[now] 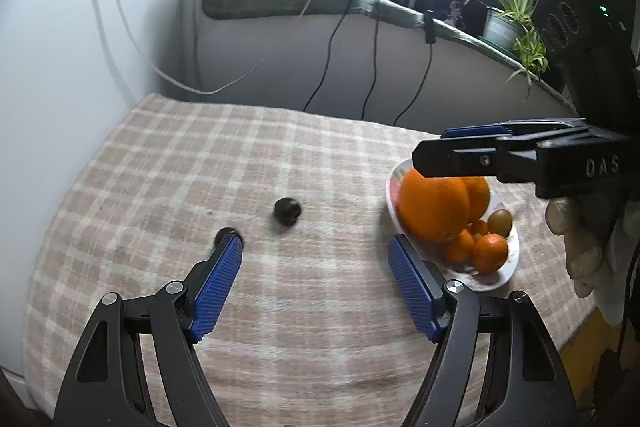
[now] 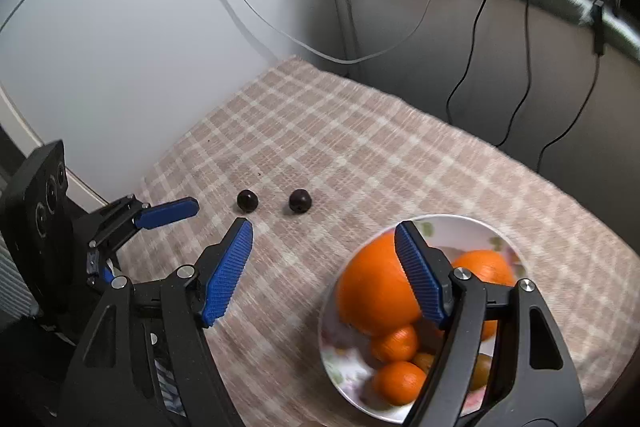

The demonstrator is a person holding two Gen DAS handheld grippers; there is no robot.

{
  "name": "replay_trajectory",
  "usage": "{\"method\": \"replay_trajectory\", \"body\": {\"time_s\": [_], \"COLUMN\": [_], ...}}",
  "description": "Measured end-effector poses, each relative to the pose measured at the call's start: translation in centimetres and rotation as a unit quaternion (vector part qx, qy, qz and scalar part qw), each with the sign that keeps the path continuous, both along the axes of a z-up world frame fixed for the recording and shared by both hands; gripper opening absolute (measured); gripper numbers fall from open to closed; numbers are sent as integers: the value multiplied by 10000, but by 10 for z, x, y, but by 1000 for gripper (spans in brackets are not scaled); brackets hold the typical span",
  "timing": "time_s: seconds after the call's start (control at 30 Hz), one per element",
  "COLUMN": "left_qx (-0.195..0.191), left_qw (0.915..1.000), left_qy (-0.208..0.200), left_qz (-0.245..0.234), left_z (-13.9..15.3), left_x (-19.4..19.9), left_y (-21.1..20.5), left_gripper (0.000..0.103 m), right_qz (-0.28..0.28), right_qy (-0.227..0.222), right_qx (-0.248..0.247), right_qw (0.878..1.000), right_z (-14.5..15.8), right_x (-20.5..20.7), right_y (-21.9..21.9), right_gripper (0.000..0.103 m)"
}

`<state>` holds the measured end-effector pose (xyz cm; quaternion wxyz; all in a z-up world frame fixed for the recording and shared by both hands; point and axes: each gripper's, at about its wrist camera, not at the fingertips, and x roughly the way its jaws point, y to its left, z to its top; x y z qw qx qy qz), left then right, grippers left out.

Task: Organize fruits
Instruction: 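Withdraw both open tools from the plate toward the two dark plums, then close the left tool on one dark plum while the right tool grasps the other plum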

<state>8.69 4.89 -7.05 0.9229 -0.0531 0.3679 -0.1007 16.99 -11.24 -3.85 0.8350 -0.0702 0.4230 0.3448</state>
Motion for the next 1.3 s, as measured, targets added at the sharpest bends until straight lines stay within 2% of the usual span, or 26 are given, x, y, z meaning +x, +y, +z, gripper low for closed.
{"method": "replay_trajectory", "body": {"time_s": [0.2,0.37,0.47,0.63,0.73,0.8,1.07,1.17,1.3], "left_qx": [-203,-394,-413,-332,-204,-207,-185,-152,-136], "left_qw": [9994,9978,9973,9973,9977,9976,9973,9972,9970], "left_qy": [233,497,577,620,597,616,697,724,746], "left_qz": [123,179,174,187,230,218,166,138,151], "left_z": [-15,-29,-35,-39,-40,-42,-46,-48,-50], "left_x": [10,23,29,36,40,42,47,48,51], "left_y": [25,40,43,45,47,47,44,42,43], "left_gripper": [70,53,50,45,39,38,36,36,36], "right_qz": [56,171,222,159,79,68,57,52,23], "right_qy": [408,578,635,822,873,901,985,1029,1034], "right_qx": [98,-98,-232,-391,-477,-539,-781,-860,-962], "right_qw": [9991,9981,9975,9957,9950,9945,9920,9910,9900], "right_z": [-14,-27,-36,-50,-57,-61,-73,-78,-84], "right_x": [19,25,29,42,48,50,59,64,69], "right_y": [24,49,63,75,79,81,92,97,102], "right_gripper": [76,76,75,64,57,53,53,42,42]}}
